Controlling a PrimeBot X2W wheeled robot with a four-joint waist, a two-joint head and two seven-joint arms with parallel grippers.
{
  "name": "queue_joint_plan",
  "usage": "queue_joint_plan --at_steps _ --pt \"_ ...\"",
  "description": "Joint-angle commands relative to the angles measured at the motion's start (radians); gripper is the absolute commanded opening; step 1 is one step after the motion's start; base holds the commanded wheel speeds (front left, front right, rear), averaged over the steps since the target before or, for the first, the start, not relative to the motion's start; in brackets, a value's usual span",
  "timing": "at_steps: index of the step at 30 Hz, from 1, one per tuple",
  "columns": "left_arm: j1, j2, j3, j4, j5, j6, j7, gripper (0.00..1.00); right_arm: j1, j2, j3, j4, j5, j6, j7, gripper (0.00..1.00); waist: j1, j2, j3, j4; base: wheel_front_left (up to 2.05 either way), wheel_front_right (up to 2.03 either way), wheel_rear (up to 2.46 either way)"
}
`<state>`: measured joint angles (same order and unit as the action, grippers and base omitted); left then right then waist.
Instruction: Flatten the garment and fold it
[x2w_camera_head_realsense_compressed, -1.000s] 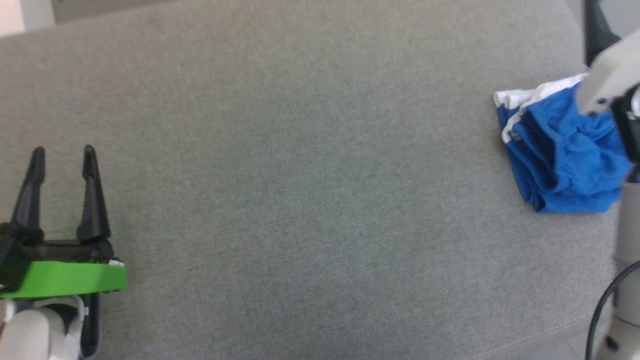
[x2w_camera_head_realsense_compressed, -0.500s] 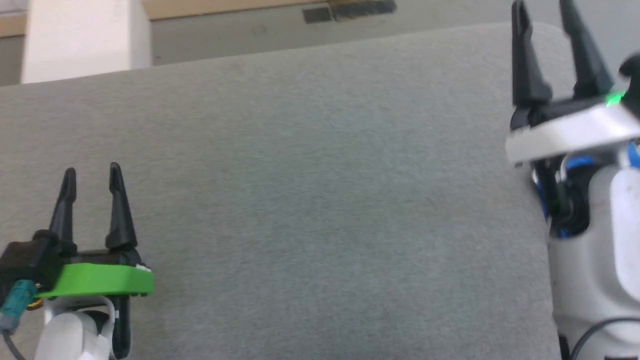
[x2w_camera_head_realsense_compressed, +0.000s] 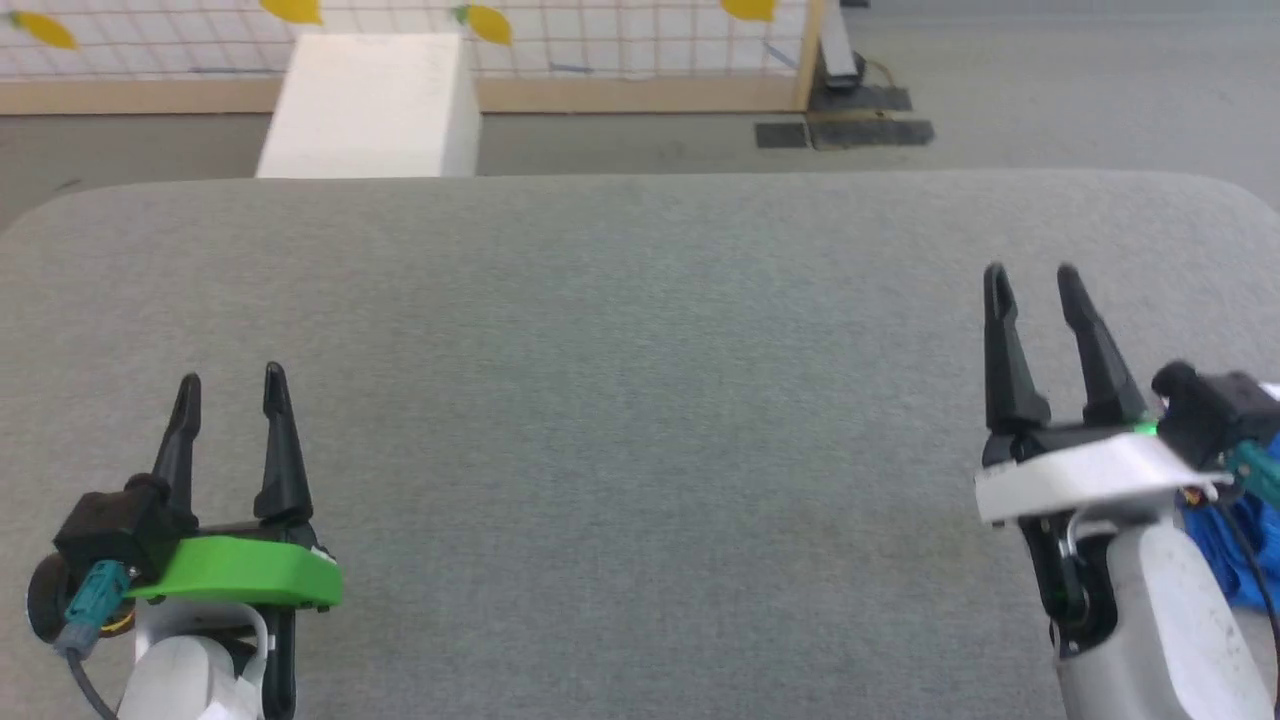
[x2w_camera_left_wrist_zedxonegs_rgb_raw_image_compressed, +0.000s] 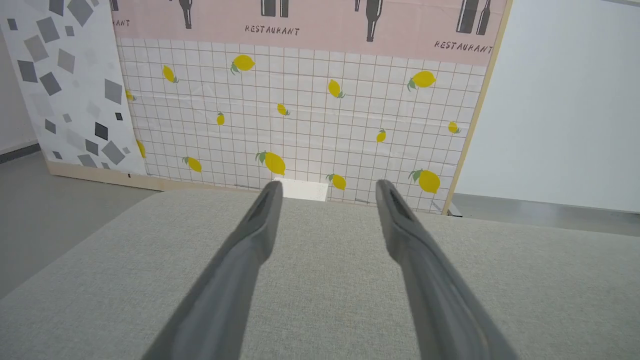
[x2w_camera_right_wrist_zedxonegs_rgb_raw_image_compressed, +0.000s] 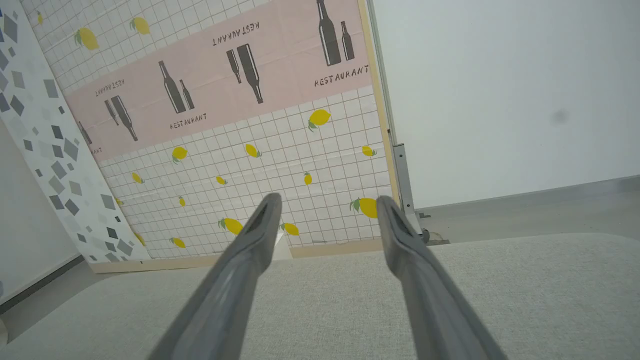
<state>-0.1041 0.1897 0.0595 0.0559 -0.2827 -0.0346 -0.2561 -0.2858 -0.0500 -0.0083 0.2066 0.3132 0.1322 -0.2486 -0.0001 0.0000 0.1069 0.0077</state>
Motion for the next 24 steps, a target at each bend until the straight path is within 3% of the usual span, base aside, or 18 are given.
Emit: queue_joint_plan --at_steps 1,16,24 --pt "-0.011 -0.004 -0.003 0.008 0.001 0.003 0.002 1.0 0.029 0.0 -0.005 0.004 -0.009 -0.002 -0.011 1.0 0.0001 0.0 -0.031 0.037 0.0 0.0 0.0" --pt "0.007 -0.021 -0.085 0.118 0.033 0.003 0.025 1.0 0.223 0.0 -0.044 -0.027 -0.031 -0.002 -0.013 1.0 0.0001 0.0 -0.05 0.041 0.0 0.0 0.0" --pt "0.012 -0.035 -0.114 0.172 0.036 0.006 0.032 1.0 0.254 0.0 -0.039 -0.013 -0.119 -0.002 -0.013 1.0 0.0001 0.0 -0.051 0.038 0.0 0.0 0.0"
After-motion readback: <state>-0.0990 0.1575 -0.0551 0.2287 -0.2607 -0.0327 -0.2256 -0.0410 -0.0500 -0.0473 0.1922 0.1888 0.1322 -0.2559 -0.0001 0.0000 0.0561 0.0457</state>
